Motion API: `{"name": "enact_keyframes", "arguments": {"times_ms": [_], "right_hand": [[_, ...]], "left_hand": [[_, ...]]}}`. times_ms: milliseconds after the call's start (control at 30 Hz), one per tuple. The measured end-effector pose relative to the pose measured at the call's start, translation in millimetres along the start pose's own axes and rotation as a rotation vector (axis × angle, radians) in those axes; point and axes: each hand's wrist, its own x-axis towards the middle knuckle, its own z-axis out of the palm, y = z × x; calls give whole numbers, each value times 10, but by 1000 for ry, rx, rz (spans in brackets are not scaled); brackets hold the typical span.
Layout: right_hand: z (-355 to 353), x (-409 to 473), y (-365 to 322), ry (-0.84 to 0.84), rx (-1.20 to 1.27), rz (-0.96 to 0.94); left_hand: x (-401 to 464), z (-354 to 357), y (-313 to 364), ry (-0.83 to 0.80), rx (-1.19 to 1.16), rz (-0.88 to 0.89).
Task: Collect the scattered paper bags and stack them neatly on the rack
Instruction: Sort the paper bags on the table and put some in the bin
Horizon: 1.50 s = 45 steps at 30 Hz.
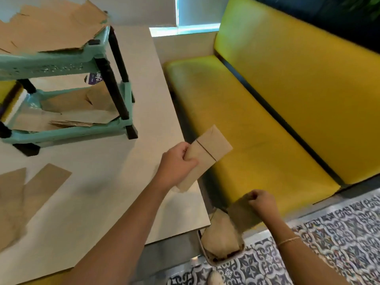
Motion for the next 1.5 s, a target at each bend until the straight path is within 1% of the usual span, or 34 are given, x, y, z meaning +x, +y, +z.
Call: {"name": "enact_keyframes", "arguments": {"times_ms": [100,200,300,400,467,567,600,667,733,800,867,933,967,1033,1133,1200,1267,1367,1500], "right_hand": [[254,51,131,-100,-97,-3],[429,77,168,-176,-170,-48],[463,125,158,-210,-159,-92],[306,202,75,-182,-55,-133],[104,265,-29,-132,39,-154],[-286,318,-203,-20,251,-226],[-419,324,-253,-11,326,-257],[-601,339,-299,-56,396,-316],[-659,388,-273,-160,386,-335],[-638,425,-205,-249,371,-337],[-584,422,-120,-286,462,-342],[-525,395,-54,-295,562,-336],[-486,391,-22,-289,570,-331],[-411,406,32,-257,460,-332],[-277,441,109,-165,181,-341],[-142,434,170,-148,20,-351],[44,400,228,-183,-94,-340],[365,338,314,-255,-191,-297],[644,259,401,-320,-299,-178]], "left_hand": [[39,215,59,-3,4,-14],[64,397,62,-4,27,-27],[87,547,48,-4,26,-18],[132,671,69,-25,39,-34],[178,752,101,-34,37,-44],[249,891,144,-67,77,-41],[274,943,152,-84,107,-39],[328,1051,162,-118,164,-43],[371,1152,159,-148,199,-60],[385,1222,147,-171,183,-101],[393,1269,112,-190,173,-127],[390,1305,66,-227,220,-132],[383,1319,48,-245,248,-136],[368,1345,8,-263,277,-155],[337,1335,-30,-245,234,-203],[314,1293,-37,-215,201,-217],[278,1241,-20,-165,172,-184],[200,1146,30,-46,97,-121],[78,978,20,36,64,-96]]}}
